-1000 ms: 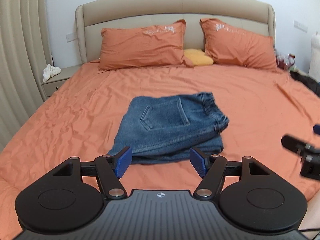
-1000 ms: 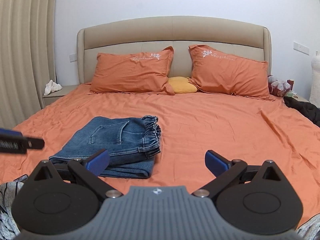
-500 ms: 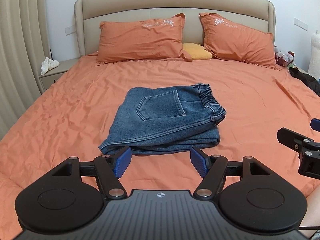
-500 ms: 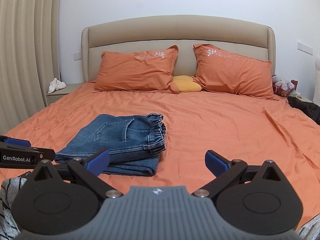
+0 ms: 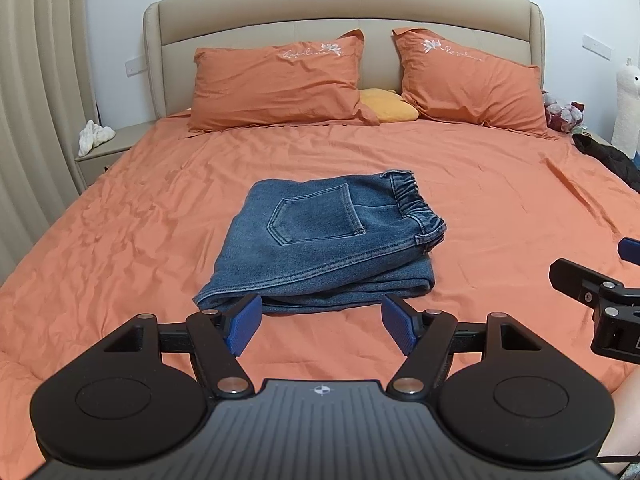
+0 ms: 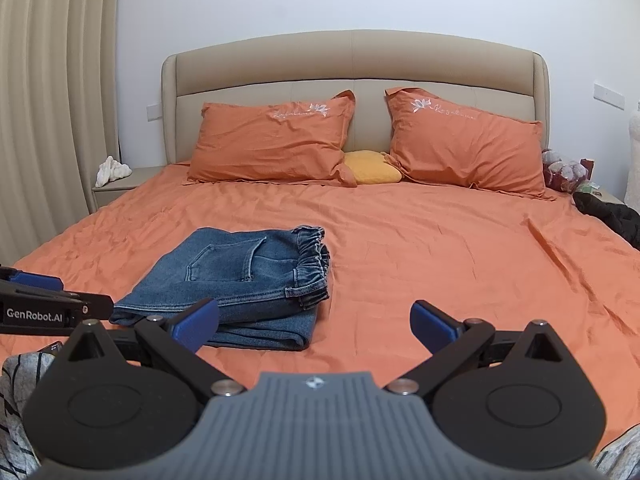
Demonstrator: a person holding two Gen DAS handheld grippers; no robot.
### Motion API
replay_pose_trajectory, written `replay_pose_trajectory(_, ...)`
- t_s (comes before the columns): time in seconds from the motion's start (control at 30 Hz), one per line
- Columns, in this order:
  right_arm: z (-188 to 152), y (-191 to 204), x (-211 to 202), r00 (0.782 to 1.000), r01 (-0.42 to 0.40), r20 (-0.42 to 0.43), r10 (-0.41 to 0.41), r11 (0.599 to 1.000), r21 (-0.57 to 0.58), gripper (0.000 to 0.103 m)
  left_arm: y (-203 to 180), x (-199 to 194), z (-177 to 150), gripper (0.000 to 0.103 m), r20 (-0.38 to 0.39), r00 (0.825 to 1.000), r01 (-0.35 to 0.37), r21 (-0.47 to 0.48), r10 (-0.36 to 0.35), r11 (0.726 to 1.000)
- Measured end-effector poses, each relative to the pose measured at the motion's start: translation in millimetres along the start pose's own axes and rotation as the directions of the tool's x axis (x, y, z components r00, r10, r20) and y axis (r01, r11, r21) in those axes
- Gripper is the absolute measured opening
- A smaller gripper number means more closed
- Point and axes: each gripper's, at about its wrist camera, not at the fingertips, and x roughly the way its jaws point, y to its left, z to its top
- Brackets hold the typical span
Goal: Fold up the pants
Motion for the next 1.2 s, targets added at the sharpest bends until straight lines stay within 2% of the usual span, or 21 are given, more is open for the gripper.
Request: replay_pose_trajectory(1.2, 1, -1, -12, 0.999, 0.009, 0.036, -0.009, 1.0, -0.004, 0.098, -10, -4, 1, 0.081, 0.025, 1.0, 0.001, 0.03, -0.002, 1.0)
